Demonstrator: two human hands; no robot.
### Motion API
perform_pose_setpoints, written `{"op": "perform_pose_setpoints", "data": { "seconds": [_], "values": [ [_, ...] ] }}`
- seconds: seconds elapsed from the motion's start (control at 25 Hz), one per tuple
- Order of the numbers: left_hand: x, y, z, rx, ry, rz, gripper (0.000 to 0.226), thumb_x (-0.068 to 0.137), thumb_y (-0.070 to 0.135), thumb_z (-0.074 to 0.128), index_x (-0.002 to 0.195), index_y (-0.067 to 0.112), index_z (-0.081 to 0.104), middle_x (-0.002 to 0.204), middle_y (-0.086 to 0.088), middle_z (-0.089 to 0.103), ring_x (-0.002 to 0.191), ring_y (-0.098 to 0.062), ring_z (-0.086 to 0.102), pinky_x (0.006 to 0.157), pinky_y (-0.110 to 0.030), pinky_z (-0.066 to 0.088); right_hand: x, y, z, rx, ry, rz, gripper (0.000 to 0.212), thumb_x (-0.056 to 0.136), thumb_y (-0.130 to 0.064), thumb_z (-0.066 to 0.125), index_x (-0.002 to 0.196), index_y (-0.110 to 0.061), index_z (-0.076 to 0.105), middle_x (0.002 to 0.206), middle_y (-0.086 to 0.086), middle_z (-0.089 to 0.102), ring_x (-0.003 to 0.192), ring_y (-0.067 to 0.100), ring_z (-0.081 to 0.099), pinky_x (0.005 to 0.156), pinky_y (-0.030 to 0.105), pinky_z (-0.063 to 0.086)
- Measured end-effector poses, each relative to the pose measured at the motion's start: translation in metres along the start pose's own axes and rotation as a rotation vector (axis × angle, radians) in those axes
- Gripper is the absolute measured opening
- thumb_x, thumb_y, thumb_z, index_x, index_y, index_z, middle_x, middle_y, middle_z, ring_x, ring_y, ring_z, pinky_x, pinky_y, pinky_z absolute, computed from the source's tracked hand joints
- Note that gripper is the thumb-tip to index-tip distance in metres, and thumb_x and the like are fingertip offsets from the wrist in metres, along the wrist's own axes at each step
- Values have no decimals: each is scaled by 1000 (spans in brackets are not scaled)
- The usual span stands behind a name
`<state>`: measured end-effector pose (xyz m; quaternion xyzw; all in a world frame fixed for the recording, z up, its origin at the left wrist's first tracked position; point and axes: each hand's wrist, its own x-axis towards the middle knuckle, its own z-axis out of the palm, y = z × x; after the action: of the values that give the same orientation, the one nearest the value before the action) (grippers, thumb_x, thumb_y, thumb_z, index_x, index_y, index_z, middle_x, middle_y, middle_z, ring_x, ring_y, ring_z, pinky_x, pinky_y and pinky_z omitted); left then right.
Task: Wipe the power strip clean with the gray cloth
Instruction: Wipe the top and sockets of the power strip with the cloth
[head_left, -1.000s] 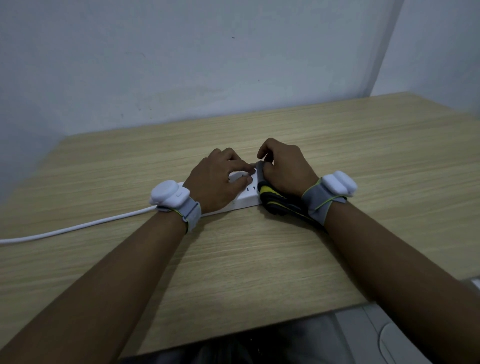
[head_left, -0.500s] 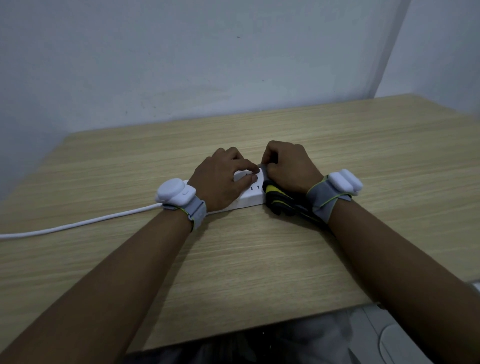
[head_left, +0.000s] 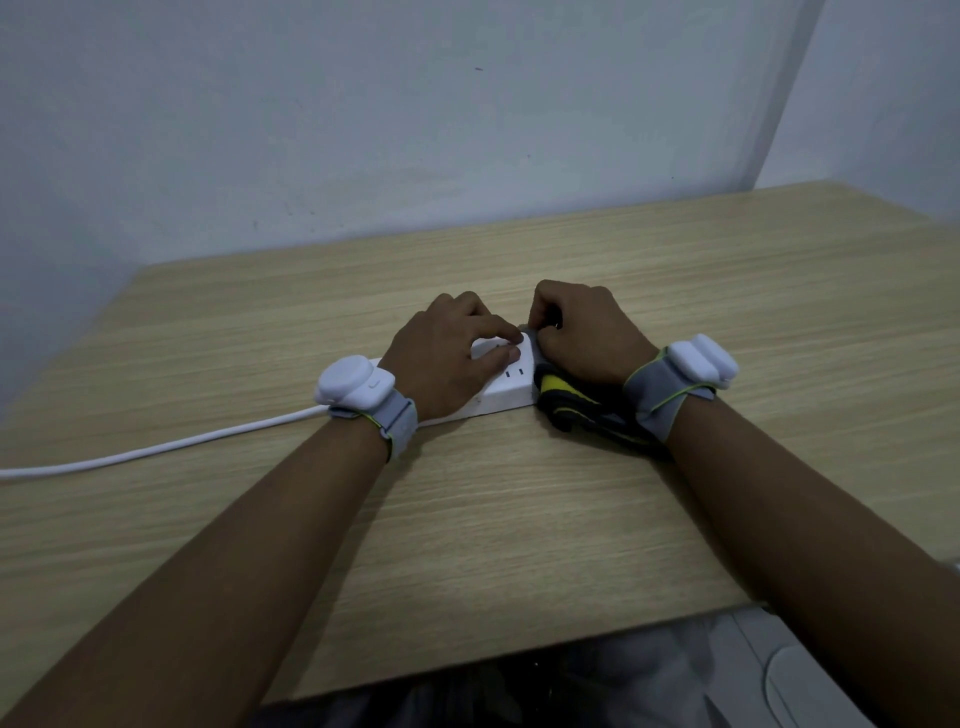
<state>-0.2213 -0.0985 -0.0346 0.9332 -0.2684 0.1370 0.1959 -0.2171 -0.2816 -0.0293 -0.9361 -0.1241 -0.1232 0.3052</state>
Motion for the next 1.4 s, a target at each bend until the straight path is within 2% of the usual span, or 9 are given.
{"op": "perform_pose_setpoints", "data": {
  "seconds": [0.12,0.36,0.56,0.72,0.8,1.0,1.2,1.28,1.4],
  "values": [
    [0,0,1,1,5,-2,26,91,46,54,111,37,68,104,8,56,99,-17,48,79,-33,39,-4,2,-2,14,-78,15,2,69,-13,57,71,-15,57,77,3,64,77,23,57,65,34,45],
    [0,-1,1,-4,2,-10,26,90,47,54,110,38,68,103,9,55,99,-16,48,81,-35,40,0,-2,2,53,57,35,10,73,-9,59,78,-15,65,86,5,70,82,22,61,74,32,49],
    [0,0,1,-1,5,-9,26,90,46,54,111,38,68,104,8,56,99,-16,48,80,-33,39,-4,-1,-2,-14,-128,11,4,74,-19,54,71,-18,52,74,0,59,76,24,54,66,36,43],
    [0,1,1,9,-3,-11,27,91,46,54,111,37,68,105,7,57,100,-17,48,81,-33,39,1,-1,-1,5,-18,0,8,76,-9,56,80,-12,61,85,6,66,80,23,58,72,34,47],
    [0,0,0,5,-6,-21,27,91,47,53,111,38,68,106,8,56,100,-16,48,80,-32,37,5,-2,0,-13,-19,-11,9,77,-8,57,83,-11,63,88,7,68,83,24,58,74,34,47],
    [0,1,0,7,-14,-26,26,90,47,53,111,39,67,105,9,55,98,-14,46,78,-29,34,3,0,-5,-68,-192,-7,10,75,-11,56,68,-18,53,72,-2,57,75,22,52,57,27,36],
    [0,-1,1,2,-23,-24,27,91,48,53,112,39,66,105,9,55,98,-15,46,78,-29,34,3,1,-1,10,25,-15,14,73,-5,57,79,-15,64,85,3,69,81,20,59,74,31,47],
    [1,-1,0,-11,-26,-27,27,90,48,53,112,39,67,106,9,55,98,-14,45,77,-29,34,4,2,-3,2,-22,-39,15,74,-5,59,78,-18,63,85,2,69,82,20,60,76,32,49],
    [1,-2,0,-30,-34,-34,27,90,48,55,112,39,67,106,8,55,98,-14,45,76,-29,33,1,3,-11,17,-178,-58,20,73,-4,59,72,-24,60,79,-5,65,78,20,60,72,30,49]
  ]
}}
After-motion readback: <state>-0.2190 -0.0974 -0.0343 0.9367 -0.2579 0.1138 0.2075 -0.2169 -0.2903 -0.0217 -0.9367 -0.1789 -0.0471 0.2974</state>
